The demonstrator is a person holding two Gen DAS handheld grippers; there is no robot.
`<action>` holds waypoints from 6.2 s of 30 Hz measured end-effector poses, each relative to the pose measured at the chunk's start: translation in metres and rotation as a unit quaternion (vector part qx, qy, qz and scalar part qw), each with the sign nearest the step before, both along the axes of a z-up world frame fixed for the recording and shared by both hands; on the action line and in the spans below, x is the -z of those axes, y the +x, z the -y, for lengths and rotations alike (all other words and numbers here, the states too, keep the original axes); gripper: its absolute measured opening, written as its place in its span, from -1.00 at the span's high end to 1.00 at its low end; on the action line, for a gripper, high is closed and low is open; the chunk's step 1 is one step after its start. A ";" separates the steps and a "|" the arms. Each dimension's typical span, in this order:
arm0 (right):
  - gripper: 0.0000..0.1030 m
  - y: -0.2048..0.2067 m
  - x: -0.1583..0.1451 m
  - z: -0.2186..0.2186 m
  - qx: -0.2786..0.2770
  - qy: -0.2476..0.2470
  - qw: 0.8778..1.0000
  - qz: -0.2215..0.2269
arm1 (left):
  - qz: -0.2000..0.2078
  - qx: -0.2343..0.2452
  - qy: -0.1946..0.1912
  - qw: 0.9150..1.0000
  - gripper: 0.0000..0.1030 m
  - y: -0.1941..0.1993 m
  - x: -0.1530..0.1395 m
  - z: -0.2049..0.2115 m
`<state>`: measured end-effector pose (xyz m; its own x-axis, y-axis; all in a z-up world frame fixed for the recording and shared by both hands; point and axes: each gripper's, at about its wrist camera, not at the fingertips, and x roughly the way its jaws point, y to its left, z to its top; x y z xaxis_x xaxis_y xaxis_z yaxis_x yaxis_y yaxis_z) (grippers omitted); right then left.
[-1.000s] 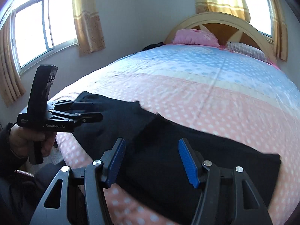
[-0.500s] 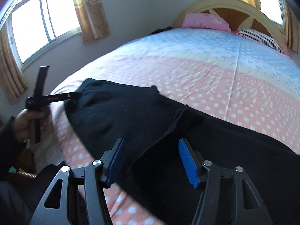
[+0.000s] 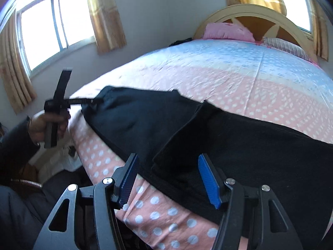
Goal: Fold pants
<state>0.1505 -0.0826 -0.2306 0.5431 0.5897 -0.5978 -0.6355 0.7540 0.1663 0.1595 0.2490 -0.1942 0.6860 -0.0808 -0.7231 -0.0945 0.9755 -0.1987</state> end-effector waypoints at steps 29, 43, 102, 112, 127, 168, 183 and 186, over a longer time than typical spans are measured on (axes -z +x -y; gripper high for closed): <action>-0.18 0.019 -0.047 0.098 0.189 0.084 0.978 0.024 | 0.084 0.100 -0.102 0.986 0.43 -0.031 -0.104 0.062; -0.20 0.018 -0.053 0.180 0.277 0.106 0.955 0.021 | 0.062 0.253 -0.097 0.961 0.43 -0.001 -0.156 0.220; 0.67 0.028 -0.035 0.142 0.204 0.128 0.965 -0.100 | 0.047 0.167 0.075 0.982 -0.63 0.017 -0.058 0.278; 0.68 0.014 -0.005 0.194 0.252 0.147 0.949 -0.124 | 0.046 0.149 0.069 0.985 -0.68 0.028 -0.054 0.274; 0.21 -0.002 -0.029 0.196 0.310 0.064 0.947 -0.045 | 0.057 0.131 0.092 0.986 -0.80 0.037 -0.048 0.267; 0.13 -0.021 -0.003 0.152 0.217 -0.025 0.975 -0.023 | 0.042 0.152 0.097 0.983 -1.00 0.010 -0.035 0.281; 0.05 0.021 -0.009 0.177 0.310 0.015 0.949 -0.057 | 0.037 0.163 0.065 0.984 -1.00 0.015 -0.035 0.287; 0.05 0.027 0.002 0.189 0.306 0.057 0.946 -0.091 | 0.032 0.166 0.061 0.984 -1.00 0.019 -0.033 0.290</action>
